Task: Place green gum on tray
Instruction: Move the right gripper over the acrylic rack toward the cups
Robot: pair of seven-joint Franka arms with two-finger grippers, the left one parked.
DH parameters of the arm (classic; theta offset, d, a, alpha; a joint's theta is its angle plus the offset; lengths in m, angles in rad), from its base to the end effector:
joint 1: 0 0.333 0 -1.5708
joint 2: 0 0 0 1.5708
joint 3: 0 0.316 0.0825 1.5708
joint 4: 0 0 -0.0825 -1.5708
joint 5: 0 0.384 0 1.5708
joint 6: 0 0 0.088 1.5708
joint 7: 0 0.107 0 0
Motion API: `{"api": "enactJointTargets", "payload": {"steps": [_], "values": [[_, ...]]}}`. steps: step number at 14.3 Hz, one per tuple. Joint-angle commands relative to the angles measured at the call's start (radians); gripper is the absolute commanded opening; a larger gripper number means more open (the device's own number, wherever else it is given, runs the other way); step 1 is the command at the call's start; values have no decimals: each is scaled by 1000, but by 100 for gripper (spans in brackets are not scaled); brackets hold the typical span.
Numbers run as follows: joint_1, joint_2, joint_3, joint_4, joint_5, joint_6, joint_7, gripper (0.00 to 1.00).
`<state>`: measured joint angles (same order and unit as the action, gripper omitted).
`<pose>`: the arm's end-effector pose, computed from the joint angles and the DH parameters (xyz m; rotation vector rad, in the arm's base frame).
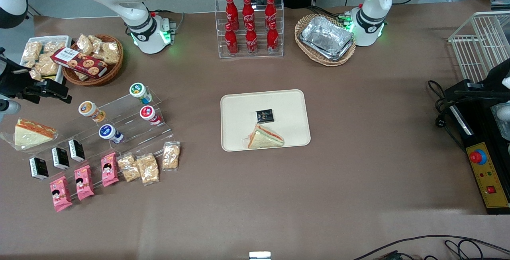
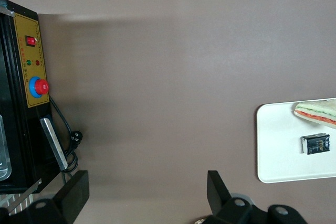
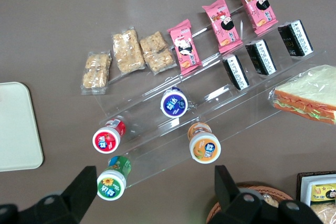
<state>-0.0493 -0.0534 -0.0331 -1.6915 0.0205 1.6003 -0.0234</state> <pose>0.5364 -0.0426 0.5992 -3.1155 0.0934 0.0570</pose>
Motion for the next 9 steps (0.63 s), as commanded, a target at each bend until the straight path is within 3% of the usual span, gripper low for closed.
{"api": "enactJointTargets", "payload": {"steps": [1,9], "values": [[-11,15,-1,24,-8,9,-7,100],[5,-11,-15,1,6,-5,-12,100]]}}
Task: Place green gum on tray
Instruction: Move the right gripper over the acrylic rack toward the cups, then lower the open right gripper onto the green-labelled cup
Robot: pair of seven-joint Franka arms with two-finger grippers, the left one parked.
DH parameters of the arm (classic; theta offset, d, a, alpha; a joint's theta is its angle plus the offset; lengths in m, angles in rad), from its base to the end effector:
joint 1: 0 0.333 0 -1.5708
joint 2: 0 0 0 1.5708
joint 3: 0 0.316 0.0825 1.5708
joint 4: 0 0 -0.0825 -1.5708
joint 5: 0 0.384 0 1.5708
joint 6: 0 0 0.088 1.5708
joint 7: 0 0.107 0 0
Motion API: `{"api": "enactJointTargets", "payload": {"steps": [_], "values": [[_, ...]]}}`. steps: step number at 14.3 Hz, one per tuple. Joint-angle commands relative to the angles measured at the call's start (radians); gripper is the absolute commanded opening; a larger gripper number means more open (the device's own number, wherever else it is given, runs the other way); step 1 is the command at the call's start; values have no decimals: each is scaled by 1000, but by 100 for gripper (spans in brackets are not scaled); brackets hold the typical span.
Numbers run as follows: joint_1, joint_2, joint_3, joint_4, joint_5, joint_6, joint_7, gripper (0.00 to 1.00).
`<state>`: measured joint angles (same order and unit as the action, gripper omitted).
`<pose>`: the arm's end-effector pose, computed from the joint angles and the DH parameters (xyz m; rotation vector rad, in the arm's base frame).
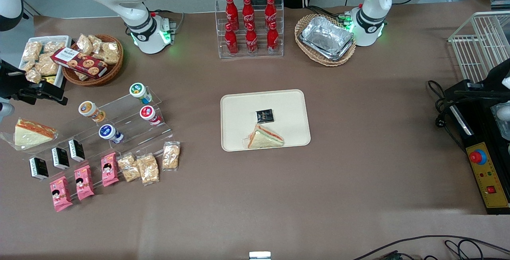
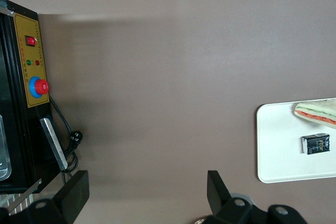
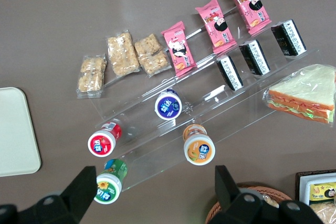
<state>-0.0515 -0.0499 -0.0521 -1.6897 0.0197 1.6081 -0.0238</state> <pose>0.5372 -0.0545 0.5988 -3.1144 0.1258 0.0472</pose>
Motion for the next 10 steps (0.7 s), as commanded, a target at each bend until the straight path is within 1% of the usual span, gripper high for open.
{"api": "enactJointTargets", "payload": {"steps": [1,4,5,6,7,10], "values": [[10,-34,14,-17,9,-25,-8,100],[71,-109,14,-94,25,-31,34,100],[102,-149,15,-132,25,-31,106,100],[152,-192,14,-175,25,-31,169,100],[188,-241,14,-221,23,-31,195,100],[236,-401,15,-375,23,-19,199,100]]}}
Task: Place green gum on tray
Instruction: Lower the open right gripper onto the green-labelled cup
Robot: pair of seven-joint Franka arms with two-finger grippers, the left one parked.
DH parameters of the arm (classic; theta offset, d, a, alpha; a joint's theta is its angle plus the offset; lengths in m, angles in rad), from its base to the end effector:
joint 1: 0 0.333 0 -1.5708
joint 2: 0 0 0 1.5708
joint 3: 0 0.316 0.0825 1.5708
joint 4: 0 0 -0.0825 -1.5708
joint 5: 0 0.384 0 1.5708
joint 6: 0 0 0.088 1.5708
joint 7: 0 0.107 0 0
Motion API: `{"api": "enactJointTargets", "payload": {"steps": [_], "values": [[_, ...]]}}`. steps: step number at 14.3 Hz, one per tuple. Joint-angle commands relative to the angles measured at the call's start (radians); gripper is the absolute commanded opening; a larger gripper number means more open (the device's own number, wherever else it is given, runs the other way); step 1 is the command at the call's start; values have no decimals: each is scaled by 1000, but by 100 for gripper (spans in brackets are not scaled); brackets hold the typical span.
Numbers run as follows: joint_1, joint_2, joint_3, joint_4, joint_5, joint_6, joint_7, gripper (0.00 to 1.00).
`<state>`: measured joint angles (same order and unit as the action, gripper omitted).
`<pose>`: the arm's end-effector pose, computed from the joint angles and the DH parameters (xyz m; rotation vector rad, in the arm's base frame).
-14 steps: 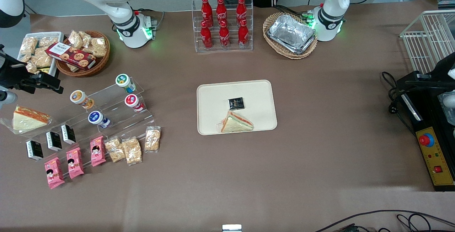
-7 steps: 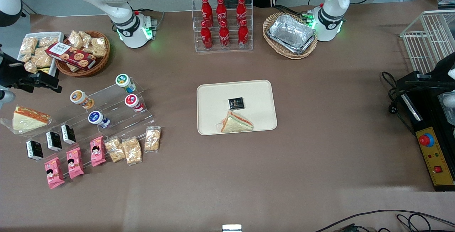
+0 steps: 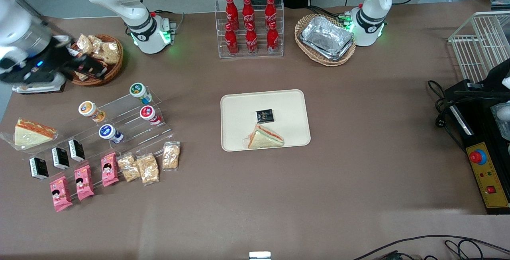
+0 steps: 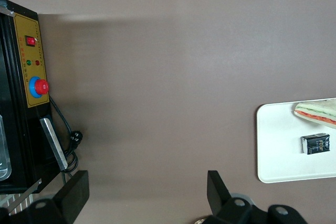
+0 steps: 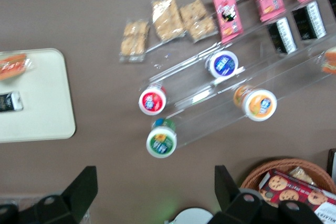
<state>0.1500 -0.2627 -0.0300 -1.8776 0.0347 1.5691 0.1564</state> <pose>0.4643 0.0580 0.6142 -3.1043 0.0558 0.0797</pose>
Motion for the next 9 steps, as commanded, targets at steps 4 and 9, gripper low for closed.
{"api": "enactJointTargets", "payload": {"steps": [4,9], "values": [[39,-332,33,-308,8,17,29,100],[40,-326,39,-322,8,31,57,100]]}}
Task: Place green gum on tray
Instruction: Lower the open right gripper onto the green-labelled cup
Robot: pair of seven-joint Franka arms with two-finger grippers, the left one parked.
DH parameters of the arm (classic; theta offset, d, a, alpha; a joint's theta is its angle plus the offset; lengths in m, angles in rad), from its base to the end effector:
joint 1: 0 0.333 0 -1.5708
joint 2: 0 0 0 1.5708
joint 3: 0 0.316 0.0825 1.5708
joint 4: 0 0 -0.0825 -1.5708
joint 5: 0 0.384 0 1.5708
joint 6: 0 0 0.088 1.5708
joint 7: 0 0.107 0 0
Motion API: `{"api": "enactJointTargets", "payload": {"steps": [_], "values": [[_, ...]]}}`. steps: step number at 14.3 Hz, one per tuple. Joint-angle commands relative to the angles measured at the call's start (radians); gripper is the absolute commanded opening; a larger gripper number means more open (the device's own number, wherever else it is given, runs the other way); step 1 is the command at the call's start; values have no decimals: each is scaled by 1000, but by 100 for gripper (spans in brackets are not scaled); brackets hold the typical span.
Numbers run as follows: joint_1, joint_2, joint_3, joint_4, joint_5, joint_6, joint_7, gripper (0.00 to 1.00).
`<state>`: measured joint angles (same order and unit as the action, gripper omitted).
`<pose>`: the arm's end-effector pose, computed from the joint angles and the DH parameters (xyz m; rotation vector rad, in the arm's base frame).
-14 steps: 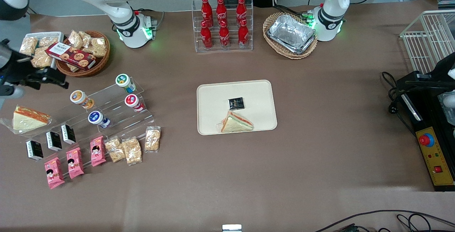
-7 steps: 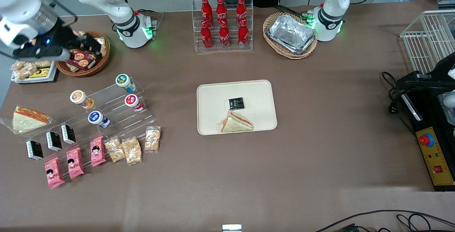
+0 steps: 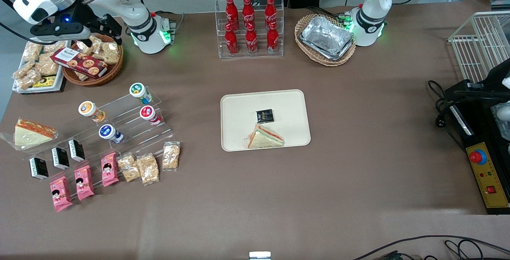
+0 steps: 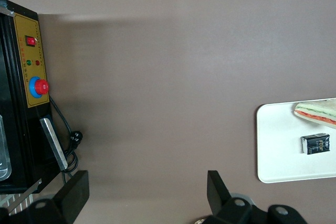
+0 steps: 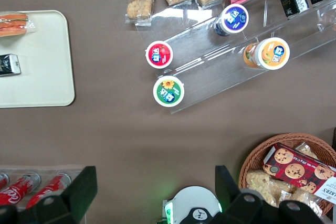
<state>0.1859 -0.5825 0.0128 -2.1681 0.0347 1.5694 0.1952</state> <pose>0.3583 0.0772 0.6107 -3.1174 -0.0017 0.0332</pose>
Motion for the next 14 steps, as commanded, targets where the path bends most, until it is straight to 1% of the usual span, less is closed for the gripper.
{"api": "enactJointTargets", "payload": {"steps": [1,5,8,12,14], "values": [[3,-7,-5,-57,8,61,18,100],[-3,29,-8,-188,10,236,18,100],[-5,114,-11,-229,10,329,18,100],[-6,185,-14,-344,10,495,18,100],[-25,232,-14,-357,10,540,18,100]]}}
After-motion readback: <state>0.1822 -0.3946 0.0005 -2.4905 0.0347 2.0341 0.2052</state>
